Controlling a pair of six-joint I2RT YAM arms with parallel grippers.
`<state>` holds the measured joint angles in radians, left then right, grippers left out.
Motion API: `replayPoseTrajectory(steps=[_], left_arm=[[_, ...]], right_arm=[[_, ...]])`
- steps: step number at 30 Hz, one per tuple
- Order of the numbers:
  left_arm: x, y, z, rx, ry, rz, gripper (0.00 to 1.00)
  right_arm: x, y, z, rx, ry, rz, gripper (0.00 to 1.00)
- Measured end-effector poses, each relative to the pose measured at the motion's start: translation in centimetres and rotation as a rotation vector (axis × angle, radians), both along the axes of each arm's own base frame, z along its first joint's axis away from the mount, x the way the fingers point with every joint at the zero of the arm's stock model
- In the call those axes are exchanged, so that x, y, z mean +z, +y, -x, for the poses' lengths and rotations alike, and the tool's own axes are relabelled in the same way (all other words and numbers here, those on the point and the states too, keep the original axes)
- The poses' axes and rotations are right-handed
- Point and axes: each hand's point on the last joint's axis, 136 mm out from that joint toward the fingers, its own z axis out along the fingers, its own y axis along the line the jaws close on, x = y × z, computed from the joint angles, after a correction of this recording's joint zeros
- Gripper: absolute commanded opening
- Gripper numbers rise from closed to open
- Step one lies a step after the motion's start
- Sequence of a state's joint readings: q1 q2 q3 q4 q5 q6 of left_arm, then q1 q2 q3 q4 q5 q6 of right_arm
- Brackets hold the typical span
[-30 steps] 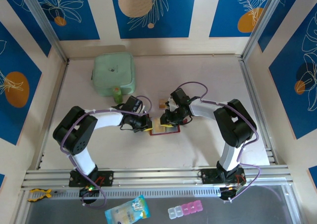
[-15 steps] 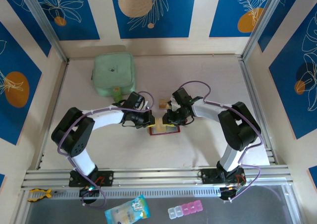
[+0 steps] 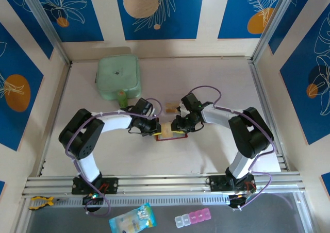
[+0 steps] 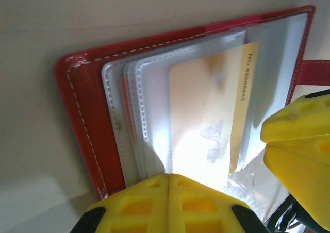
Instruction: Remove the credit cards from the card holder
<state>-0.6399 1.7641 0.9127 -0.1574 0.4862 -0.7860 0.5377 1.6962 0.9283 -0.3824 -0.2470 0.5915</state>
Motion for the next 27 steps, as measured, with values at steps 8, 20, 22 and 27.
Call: replayPoseTrajectory(steps=[8, 20, 22, 27], left_arm=[[-0.1, 0.4, -0.3, -0.015, -0.026, -0.014, 0.03], [-0.1, 1.2, -0.4, -0.016, -0.044, -0.049, 0.03], [-0.1, 1.3, -0.4, -0.013, -0.044, -0.053, 0.03], [-0.1, 1.4, -0.3, -0.013, -0.042, -0.056, 0.03]], right_arm=[[0.5, 0.6, 0.2, 0.010, 0.012, -0.039, 0.27], [0.8, 2.4, -0.7, 0.031, 0.019, -0.118, 0.24], [0.4, 2.5, -0.7, 0.034, 0.030, -0.124, 0.24], [-0.5, 2.9, -0.3, 0.047, 0.063, -0.126, 0.24]])
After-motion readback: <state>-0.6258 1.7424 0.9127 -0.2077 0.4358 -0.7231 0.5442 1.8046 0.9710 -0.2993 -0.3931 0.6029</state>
